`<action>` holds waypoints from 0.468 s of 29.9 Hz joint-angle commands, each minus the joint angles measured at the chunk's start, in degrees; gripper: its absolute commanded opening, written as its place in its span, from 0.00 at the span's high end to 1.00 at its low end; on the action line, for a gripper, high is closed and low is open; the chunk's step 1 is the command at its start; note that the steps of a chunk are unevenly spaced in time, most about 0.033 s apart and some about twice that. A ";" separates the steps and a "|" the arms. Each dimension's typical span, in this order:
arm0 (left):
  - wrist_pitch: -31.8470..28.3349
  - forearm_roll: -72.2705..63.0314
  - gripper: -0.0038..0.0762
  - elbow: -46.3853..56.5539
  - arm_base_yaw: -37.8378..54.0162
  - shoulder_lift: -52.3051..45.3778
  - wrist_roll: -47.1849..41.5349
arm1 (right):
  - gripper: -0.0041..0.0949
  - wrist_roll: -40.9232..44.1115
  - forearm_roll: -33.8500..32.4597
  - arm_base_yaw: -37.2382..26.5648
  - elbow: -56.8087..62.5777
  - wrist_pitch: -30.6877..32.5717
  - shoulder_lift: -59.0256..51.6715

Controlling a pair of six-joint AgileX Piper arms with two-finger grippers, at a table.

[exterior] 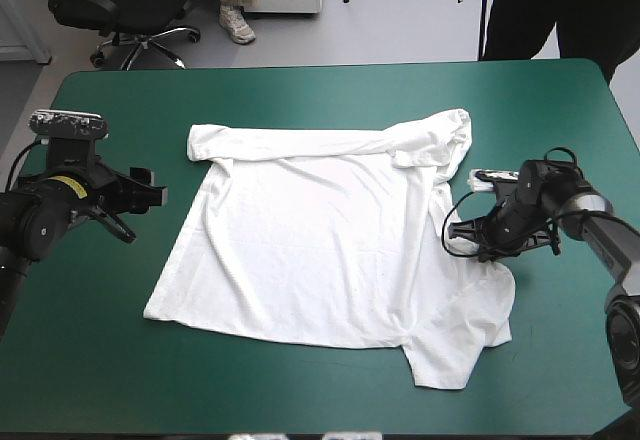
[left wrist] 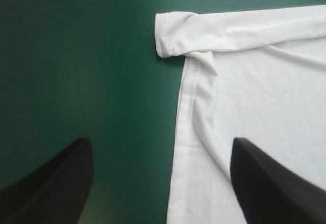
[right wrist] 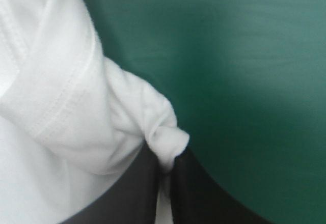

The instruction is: Fold the cloth

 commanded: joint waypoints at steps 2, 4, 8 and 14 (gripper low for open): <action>-3.36 0.21 0.28 -1.34 -0.29 -0.81 -0.53 | 0.98 0.01 -2.46 -8.58 -0.03 -1.75 -2.06; -3.36 0.21 0.28 -1.34 -0.29 -0.81 -0.53 | 0.98 0.01 -3.21 -12.51 -1.95 -1.87 -2.18; -3.36 0.21 0.28 -1.34 -0.29 -0.81 -0.53 | 0.98 -1.79 -3.74 -18.03 -7.55 -3.83 -1.55; -3.94 0.21 0.28 -1.34 -0.29 -0.81 -0.53 | 0.97 -1.66 -8.79 -21.14 -20.77 -5.89 2.14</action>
